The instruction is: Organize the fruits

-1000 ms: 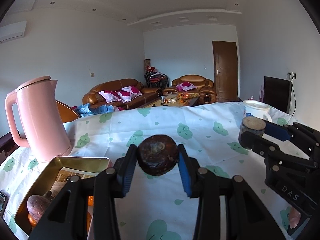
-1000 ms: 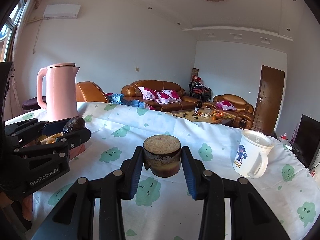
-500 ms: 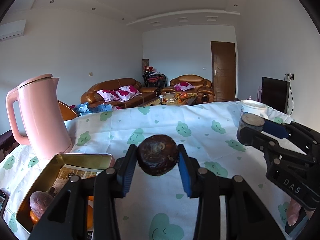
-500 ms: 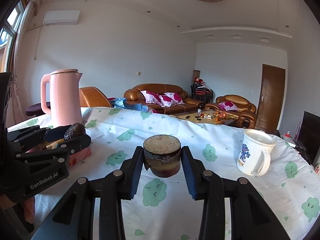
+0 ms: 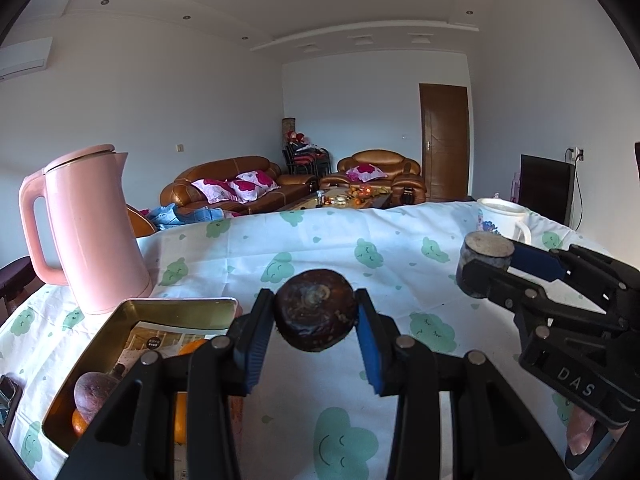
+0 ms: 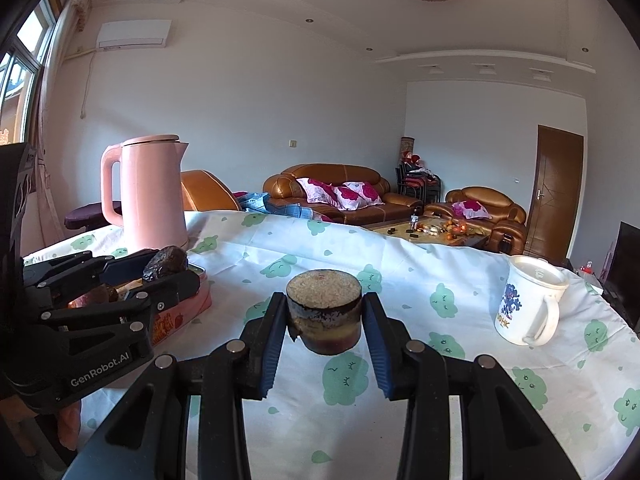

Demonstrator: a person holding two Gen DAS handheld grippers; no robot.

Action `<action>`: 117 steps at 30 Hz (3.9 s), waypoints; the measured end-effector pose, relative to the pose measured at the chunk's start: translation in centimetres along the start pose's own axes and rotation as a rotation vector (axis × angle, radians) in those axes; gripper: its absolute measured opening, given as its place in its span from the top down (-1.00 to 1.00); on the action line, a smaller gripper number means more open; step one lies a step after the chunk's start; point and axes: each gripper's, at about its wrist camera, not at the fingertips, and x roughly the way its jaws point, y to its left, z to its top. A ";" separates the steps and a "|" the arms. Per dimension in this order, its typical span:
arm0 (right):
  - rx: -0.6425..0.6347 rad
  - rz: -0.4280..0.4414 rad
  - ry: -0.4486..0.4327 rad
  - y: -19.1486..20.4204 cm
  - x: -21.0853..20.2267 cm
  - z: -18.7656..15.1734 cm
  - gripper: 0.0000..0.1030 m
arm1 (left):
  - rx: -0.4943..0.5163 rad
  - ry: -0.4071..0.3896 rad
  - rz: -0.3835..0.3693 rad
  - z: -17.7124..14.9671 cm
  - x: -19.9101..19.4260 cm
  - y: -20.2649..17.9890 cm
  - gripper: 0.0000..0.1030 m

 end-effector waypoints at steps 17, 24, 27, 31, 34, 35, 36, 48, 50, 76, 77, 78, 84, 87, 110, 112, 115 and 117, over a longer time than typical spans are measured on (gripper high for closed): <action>-0.032 0.108 -0.004 4.3 0.4 1.6 0.22 | -0.028 -0.019 0.057 -0.3 -2.7 3.9 0.19; -0.053 0.140 -0.011 5.7 0.7 2.4 0.22 | -0.031 -0.027 0.085 -0.2 -3.7 5.3 0.19; -0.060 0.153 -0.013 6.3 0.9 2.7 0.22 | -0.035 -0.017 0.098 -0.4 -3.8 5.9 0.19; -0.069 0.168 -0.012 7.0 1.2 2.9 0.22 | -0.045 -0.009 0.116 -0.6 -4.0 6.8 0.19; -0.073 0.181 -0.012 7.6 1.4 2.9 0.22 | -0.050 -0.006 0.129 -0.7 -4.2 7.4 0.19; -0.075 0.185 -0.011 7.9 1.5 3.0 0.22 | -0.050 -0.006 0.133 -0.7 -4.3 7.5 0.19; -0.077 0.189 -0.011 8.1 1.6 3.0 0.22 | -0.049 -0.005 0.138 -0.8 -4.4 7.7 0.19; -0.106 0.244 -0.003 11.2 2.8 3.5 0.21 | -0.059 0.009 0.179 -1.5 -5.0 9.8 0.19; -0.104 0.254 0.001 11.6 3.2 3.6 0.21 | -0.062 0.015 0.185 -1.6 -5.0 10.2 0.19; -0.140 0.347 0.108 16.5 7.6 2.6 0.21 | -0.093 0.059 0.223 -3.2 -5.2 13.5 0.19; -0.140 0.348 0.115 16.6 7.7 2.5 0.21 | -0.096 0.066 0.222 -3.3 -5.1 13.6 0.19; -0.138 0.351 0.121 16.6 7.8 2.4 0.21 | -0.103 0.065 0.218 -3.3 -5.2 13.8 0.19; -0.149 0.372 0.159 17.0 8.2 2.2 0.21 | -0.096 0.073 0.224 -3.3 -5.1 13.9 0.18; -0.144 0.384 0.183 17.0 8.5 2.1 0.21 | -0.094 0.083 0.221 -3.4 -5.0 14.0 0.18; -0.115 0.403 0.216 16.6 7.4 1.7 -0.20 | -0.127 0.019 0.265 -2.7 -7.1 14.9 -0.85; -0.117 0.398 0.206 16.5 6.9 1.7 -0.20 | -0.122 0.009 0.265 -2.4 -7.5 14.8 -0.85; -0.109 0.385 0.189 15.9 6.1 1.9 -0.20 | -0.126 -0.007 0.267 -2.1 -8.0 14.7 -0.89; -0.095 0.363 0.178 15.1 5.5 2.1 -0.20 | -0.132 -0.012 0.268 -1.9 -8.2 14.8 -0.89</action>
